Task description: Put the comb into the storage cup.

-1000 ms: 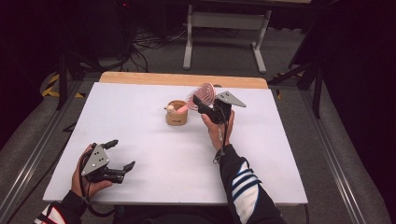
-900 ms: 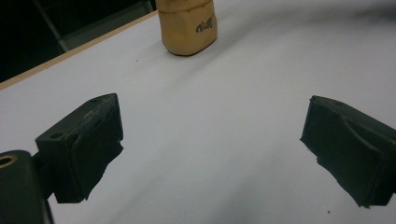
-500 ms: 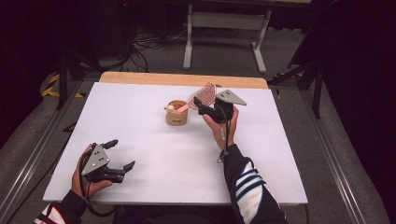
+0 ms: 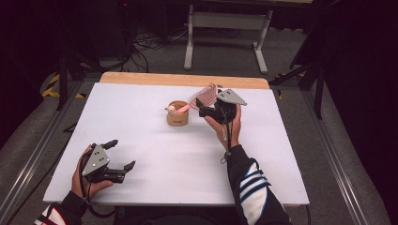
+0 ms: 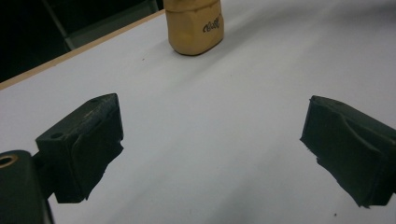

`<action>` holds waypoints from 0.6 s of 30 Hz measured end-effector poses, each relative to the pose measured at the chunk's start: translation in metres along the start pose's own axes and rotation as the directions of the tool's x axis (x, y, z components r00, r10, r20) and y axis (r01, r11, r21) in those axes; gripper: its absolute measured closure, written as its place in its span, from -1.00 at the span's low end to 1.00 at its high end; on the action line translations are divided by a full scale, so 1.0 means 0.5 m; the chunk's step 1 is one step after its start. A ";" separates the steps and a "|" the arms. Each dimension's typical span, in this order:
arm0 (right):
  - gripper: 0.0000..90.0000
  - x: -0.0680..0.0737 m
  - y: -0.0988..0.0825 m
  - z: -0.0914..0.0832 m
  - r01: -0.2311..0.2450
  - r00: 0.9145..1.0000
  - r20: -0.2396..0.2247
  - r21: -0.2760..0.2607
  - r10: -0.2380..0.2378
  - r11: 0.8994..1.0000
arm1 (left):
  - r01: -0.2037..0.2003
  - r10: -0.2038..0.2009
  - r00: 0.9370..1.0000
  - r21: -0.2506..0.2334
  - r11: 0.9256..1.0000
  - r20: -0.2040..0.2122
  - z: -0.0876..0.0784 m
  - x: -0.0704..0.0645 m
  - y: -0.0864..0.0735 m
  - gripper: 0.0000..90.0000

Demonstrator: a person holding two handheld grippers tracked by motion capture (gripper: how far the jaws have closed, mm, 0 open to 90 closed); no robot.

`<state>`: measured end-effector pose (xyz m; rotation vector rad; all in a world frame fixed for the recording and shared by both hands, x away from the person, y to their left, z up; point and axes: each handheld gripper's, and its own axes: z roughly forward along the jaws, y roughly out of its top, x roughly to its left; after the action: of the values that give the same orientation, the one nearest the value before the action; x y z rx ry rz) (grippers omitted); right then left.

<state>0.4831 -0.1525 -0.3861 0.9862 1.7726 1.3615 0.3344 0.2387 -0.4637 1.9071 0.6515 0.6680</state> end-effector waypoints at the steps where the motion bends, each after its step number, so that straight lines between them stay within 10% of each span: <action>1: -0.76 0.002 0.002 -0.001 0.008 1.000 0.004 -0.002 -0.008 1.000 | 0.003 -0.003 1.000 -0.005 1.000 0.000 0.000 -0.001 0.000 -0.86; 18: -0.80 0.003 0.019 -0.045 0.100 0.994 0.043 -0.053 -0.098 0.994 | -0.008 0.008 1.000 0.004 1.000 0.006 0.001 -0.002 0.000 -0.86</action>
<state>0.4644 -0.1599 -0.3720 0.8784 1.7217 1.3125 0.3339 0.2377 -0.4641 1.9154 0.6424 0.6664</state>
